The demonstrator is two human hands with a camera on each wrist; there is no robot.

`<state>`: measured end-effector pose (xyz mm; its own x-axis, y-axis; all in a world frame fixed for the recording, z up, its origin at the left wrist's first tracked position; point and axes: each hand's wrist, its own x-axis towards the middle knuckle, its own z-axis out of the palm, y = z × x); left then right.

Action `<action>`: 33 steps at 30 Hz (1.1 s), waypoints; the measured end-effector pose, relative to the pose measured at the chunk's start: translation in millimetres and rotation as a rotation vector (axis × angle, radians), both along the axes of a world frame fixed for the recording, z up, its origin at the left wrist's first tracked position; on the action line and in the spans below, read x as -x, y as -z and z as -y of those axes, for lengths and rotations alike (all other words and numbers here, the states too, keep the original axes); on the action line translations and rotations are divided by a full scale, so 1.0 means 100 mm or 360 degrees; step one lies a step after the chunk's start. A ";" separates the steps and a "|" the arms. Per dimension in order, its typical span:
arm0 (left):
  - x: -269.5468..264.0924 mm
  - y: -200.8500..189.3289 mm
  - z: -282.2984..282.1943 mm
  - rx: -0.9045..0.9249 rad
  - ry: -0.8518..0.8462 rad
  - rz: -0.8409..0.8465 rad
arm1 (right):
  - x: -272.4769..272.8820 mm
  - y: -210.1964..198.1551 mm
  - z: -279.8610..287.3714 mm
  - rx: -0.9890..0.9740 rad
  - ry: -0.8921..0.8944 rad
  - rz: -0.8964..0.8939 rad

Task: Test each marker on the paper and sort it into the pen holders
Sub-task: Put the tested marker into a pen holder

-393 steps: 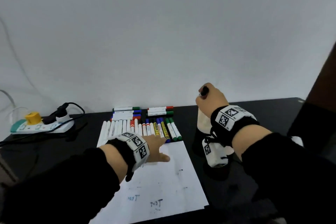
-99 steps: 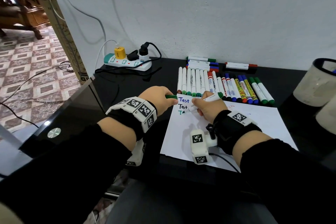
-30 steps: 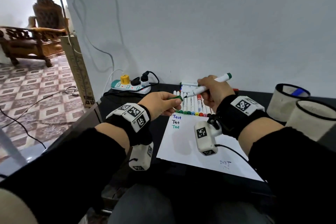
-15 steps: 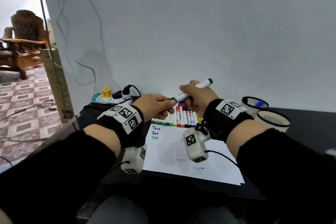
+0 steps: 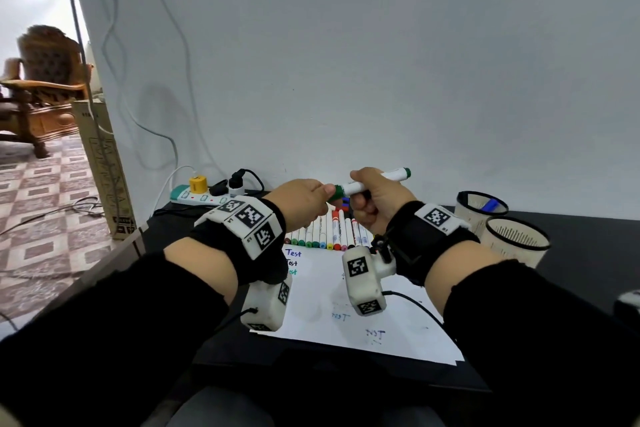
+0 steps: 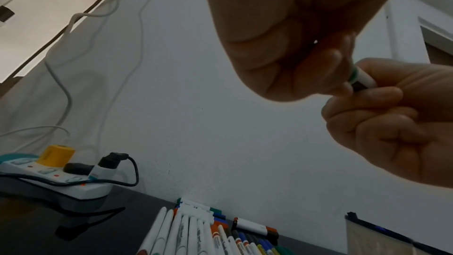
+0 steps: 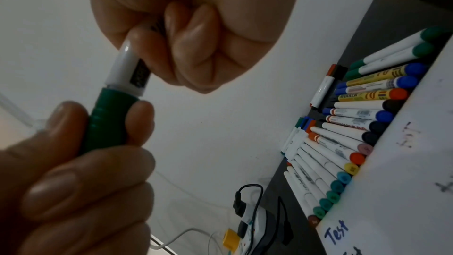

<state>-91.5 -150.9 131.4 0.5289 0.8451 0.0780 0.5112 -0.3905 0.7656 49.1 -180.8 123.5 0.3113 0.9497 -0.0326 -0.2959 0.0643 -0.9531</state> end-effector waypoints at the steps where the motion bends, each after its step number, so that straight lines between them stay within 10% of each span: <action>1: 0.00 0.01 -0.01 -0.0031 -0.0023 -0.0039 | 0.01 0.01 -0.02 0.0005 0.0000 -0.0010; 18: -0.01 0.09 -0.18 0.0042 -0.0187 0.0046 | -0.03 0.01 -0.11 -0.0101 0.0277 0.0036; 26: -0.13 -0.02 -0.20 -0.0161 -0.0217 -0.0273 | -0.18 -0.11 -0.14 -0.0029 0.0169 0.2288; 33: -0.47 -0.07 -0.09 -0.0384 0.0050 -0.0722 | -0.52 -0.07 -0.11 0.0217 0.0210 0.2638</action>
